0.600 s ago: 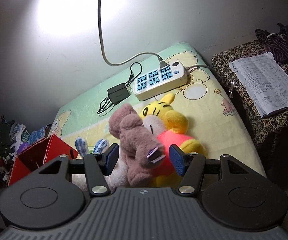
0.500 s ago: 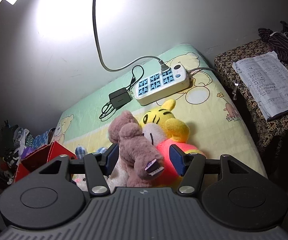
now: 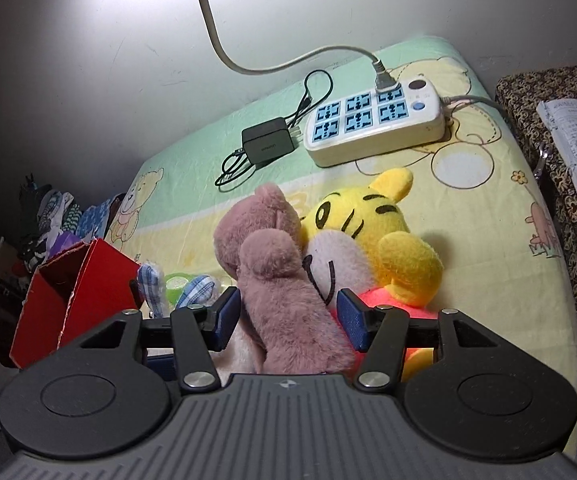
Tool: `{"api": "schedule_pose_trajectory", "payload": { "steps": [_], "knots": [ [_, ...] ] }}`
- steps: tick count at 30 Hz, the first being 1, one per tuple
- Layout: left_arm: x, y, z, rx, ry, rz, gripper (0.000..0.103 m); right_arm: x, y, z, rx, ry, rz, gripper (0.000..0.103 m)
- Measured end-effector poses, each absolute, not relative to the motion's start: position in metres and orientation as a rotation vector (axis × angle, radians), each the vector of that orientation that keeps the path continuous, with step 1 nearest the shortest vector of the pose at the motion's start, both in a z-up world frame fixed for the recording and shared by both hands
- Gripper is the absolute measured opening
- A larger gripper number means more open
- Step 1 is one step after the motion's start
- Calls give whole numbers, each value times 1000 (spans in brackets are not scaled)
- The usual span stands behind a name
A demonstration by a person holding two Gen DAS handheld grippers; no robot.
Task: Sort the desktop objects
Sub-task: 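Close the right gripper on the pink teddy bear's body, then lift the pink teddy bear with the right gripper toward the red box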
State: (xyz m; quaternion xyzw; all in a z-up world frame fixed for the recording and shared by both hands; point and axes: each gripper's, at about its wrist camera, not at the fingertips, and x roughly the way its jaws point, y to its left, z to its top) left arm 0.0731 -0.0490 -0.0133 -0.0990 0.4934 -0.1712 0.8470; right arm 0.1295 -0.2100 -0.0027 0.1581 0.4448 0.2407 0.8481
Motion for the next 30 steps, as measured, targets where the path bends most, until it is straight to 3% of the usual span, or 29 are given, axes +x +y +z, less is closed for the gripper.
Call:
{"api": "schedule_pose_trajectory", "payload": {
  "steps": [3, 15, 20, 30],
  "knots": [
    [77, -52, -17, -184, 1033, -359, 100, 133, -212, -8, 380, 954, 567, 40],
    [79, -51, -16, -176, 1016, -435, 102, 113, -246, 4, 564, 871, 623, 34],
    [72, -53, -8, -202, 1007, -499, 90, 98, -253, 15, 639, 839, 662, 34],
    [21, -29, 42, -153, 853, -446, 87, 58, -227, 57, 547, 716, 718, 33]
  ]
}}
